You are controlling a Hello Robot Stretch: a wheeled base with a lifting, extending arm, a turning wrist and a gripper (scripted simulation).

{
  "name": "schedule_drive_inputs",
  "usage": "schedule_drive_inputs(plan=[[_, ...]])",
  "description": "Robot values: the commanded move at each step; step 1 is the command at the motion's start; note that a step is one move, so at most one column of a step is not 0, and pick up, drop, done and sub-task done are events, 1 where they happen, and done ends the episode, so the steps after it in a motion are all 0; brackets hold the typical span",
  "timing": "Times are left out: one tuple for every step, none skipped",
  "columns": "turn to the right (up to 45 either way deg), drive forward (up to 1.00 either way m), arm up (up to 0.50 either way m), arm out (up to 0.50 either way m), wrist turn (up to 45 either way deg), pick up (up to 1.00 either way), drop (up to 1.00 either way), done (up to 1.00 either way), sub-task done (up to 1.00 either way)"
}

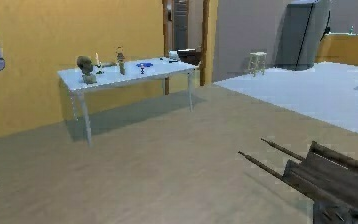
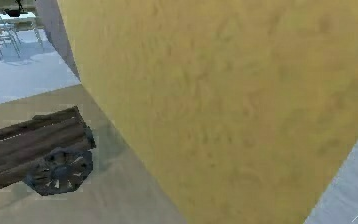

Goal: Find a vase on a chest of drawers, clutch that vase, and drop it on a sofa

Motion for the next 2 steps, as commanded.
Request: schedule_drive_inputs(plan=[[0.0,1.0,0.0,0.0,0.0,0.0,0.0,0.0,0.0],[0.0,0.9,0.0,0.0,0.0,0.0,0.0,0.0,0.0]])
